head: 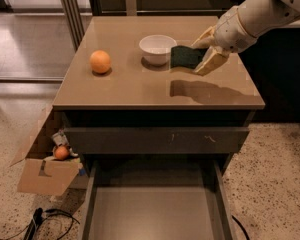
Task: Pick sponge from middle drawer and place on counter
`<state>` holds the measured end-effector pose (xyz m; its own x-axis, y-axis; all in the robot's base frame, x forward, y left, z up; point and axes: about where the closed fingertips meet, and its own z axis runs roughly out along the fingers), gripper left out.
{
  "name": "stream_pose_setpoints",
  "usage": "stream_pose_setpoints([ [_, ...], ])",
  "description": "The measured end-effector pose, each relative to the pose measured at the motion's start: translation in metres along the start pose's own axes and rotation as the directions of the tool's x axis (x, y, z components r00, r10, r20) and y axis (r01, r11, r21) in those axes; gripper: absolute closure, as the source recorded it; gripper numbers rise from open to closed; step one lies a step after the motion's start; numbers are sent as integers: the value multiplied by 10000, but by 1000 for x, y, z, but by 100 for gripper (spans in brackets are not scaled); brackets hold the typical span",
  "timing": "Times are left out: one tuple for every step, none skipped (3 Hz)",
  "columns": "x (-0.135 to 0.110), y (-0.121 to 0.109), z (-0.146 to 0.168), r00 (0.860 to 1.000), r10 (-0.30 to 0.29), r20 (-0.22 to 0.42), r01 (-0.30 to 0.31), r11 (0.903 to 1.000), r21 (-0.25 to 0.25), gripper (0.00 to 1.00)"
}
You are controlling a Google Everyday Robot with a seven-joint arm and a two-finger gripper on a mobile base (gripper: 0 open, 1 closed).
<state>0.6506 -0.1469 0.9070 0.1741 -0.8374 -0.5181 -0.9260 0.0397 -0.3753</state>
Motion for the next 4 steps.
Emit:
stream_pose_setpoints([
  [9,0,11,9999,133,77,-132,9998,-177,100],
  [11,0,13,9998,156,89,-154,9997,-210,100],
  [20,6,31,9998,193,14,-192,9991,-377,100],
  [31,9,47,9996,293,42,-291,9985,-467,100],
])
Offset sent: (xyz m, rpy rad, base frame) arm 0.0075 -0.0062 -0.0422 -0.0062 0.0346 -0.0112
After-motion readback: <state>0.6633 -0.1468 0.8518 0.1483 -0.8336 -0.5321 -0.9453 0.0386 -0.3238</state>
